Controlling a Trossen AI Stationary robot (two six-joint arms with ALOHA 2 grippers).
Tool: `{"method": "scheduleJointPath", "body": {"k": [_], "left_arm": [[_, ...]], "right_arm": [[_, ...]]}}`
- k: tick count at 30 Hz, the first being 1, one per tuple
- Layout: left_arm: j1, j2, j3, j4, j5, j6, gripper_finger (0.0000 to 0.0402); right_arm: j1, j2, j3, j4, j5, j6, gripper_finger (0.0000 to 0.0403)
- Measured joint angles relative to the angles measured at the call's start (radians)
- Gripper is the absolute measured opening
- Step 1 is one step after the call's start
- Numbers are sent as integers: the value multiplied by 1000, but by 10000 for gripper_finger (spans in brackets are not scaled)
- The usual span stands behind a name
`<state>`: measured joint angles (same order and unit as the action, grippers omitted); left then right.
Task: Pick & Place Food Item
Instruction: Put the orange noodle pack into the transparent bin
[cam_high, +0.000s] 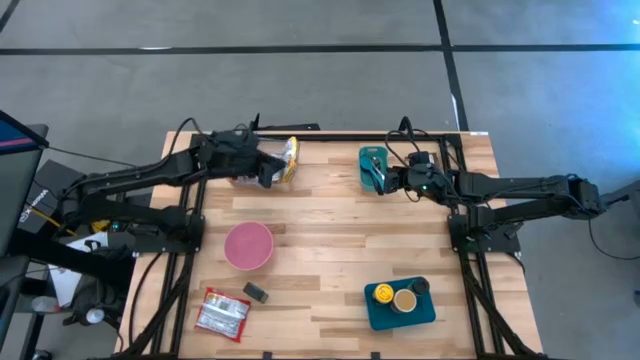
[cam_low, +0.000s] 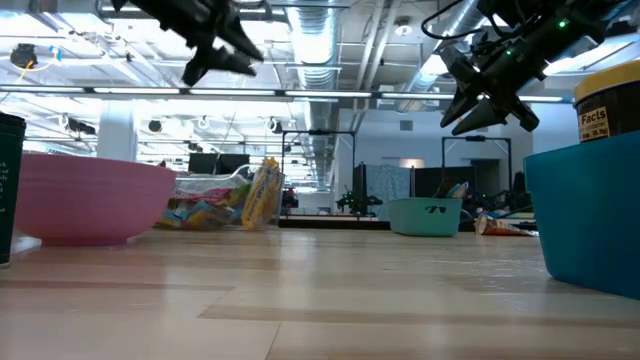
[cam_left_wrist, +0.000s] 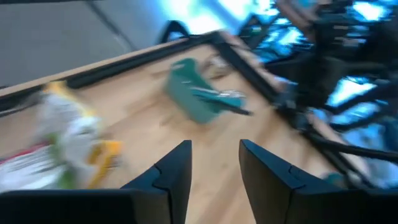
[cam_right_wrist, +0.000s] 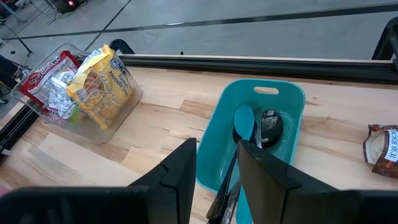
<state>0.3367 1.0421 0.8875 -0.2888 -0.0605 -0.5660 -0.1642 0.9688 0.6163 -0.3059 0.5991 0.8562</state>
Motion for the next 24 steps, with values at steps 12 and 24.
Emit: {"method": "scheduleJointPath", "body": {"k": [12, 24], "left_arm": [[-241, -20, 0, 150, 121, 0, 116], [-478, -20, 0, 205, 121, 0, 116]], "right_arm": [[0, 0, 0, 0, 0, 0, 113], [0, 0, 0, -1, 0, -1, 113]]}}
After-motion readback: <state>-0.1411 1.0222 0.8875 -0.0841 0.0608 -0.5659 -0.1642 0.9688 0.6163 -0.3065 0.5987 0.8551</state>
